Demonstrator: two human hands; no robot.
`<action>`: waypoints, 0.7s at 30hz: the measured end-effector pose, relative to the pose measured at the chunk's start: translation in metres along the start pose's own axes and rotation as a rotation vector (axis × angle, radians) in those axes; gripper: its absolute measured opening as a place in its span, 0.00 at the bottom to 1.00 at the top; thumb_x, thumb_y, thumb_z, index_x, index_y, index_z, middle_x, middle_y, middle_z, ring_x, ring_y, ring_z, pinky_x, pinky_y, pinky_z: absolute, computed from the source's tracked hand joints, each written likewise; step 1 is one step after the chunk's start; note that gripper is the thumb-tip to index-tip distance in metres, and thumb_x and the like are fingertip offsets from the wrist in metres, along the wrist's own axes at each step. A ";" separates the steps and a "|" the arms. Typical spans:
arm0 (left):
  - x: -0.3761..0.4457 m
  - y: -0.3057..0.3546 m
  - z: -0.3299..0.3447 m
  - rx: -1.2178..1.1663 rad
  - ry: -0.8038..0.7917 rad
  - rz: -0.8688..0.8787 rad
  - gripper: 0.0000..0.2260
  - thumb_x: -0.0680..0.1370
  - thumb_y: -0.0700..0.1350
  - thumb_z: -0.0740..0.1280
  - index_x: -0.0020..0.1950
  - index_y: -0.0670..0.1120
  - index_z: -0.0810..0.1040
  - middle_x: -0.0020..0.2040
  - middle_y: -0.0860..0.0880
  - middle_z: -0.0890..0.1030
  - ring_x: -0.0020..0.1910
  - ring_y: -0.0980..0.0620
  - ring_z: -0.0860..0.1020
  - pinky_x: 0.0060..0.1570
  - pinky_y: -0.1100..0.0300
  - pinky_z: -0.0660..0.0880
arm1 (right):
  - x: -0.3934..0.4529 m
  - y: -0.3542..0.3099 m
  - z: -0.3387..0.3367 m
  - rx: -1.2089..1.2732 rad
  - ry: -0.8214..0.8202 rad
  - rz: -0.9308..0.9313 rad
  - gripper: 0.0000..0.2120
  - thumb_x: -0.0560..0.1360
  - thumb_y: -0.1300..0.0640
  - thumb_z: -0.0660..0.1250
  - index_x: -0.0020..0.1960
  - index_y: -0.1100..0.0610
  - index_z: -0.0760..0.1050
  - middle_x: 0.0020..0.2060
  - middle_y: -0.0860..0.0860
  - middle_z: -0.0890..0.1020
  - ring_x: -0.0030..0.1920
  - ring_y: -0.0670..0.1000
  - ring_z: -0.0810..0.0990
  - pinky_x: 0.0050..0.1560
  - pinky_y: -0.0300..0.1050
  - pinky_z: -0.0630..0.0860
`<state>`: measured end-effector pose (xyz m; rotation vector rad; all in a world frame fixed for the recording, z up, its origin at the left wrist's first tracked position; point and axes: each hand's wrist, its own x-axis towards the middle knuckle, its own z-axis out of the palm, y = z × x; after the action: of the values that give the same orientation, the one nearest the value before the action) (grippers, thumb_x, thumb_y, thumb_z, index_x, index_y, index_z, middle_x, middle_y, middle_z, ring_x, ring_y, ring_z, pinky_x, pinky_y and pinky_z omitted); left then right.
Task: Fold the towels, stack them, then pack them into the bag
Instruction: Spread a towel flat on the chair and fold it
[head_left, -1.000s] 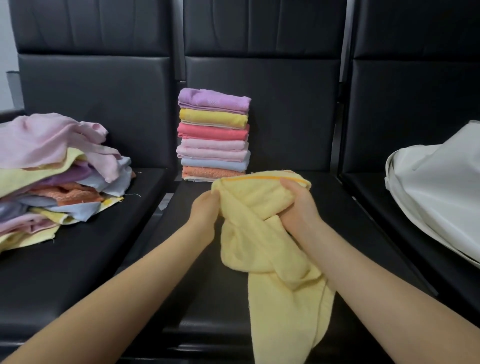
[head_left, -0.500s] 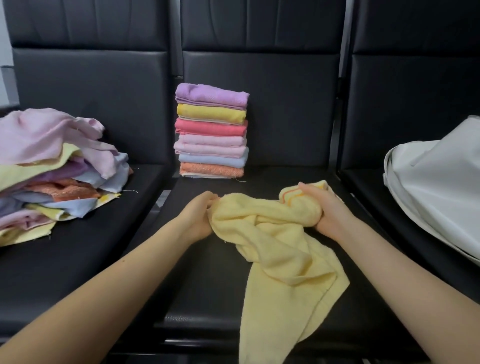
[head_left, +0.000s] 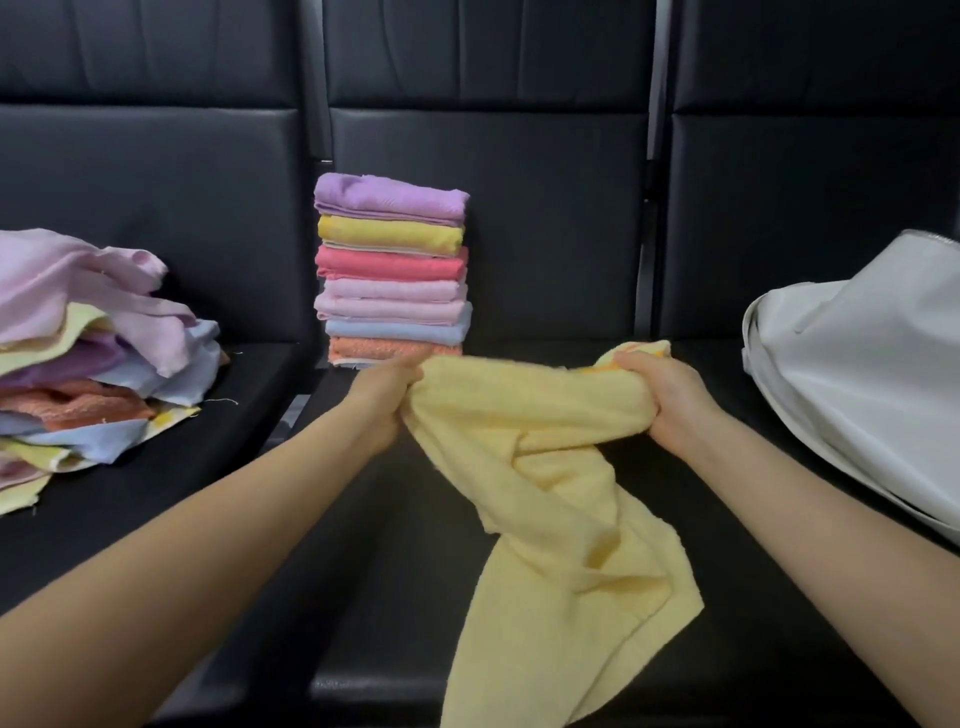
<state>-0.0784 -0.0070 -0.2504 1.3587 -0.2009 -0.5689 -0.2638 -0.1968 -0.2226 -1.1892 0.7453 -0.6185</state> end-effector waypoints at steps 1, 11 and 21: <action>0.003 0.008 0.006 -0.019 0.080 0.064 0.09 0.79 0.42 0.67 0.58 0.45 0.79 0.55 0.47 0.81 0.48 0.51 0.80 0.46 0.57 0.78 | 0.005 -0.007 0.000 -0.035 0.007 -0.038 0.04 0.76 0.61 0.68 0.49 0.55 0.75 0.47 0.53 0.78 0.49 0.53 0.79 0.62 0.54 0.75; 0.055 0.037 0.019 0.587 0.268 0.304 0.17 0.83 0.48 0.57 0.72 0.50 0.67 0.59 0.48 0.75 0.44 0.55 0.73 0.35 0.69 0.68 | 0.092 -0.046 0.001 -0.375 0.271 -0.318 0.35 0.78 0.64 0.63 0.80 0.51 0.51 0.76 0.53 0.61 0.72 0.55 0.66 0.61 0.43 0.69; -0.004 -0.014 0.004 0.838 0.135 0.183 0.23 0.78 0.55 0.64 0.68 0.44 0.67 0.64 0.41 0.73 0.59 0.41 0.76 0.56 0.47 0.77 | 0.037 0.016 -0.034 -0.617 0.214 0.023 0.28 0.75 0.49 0.70 0.69 0.63 0.67 0.54 0.57 0.77 0.46 0.52 0.76 0.43 0.45 0.76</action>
<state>-0.0877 -0.0099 -0.2622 2.1526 -0.4827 -0.2285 -0.2672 -0.2413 -0.2513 -1.6891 1.1823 -0.5140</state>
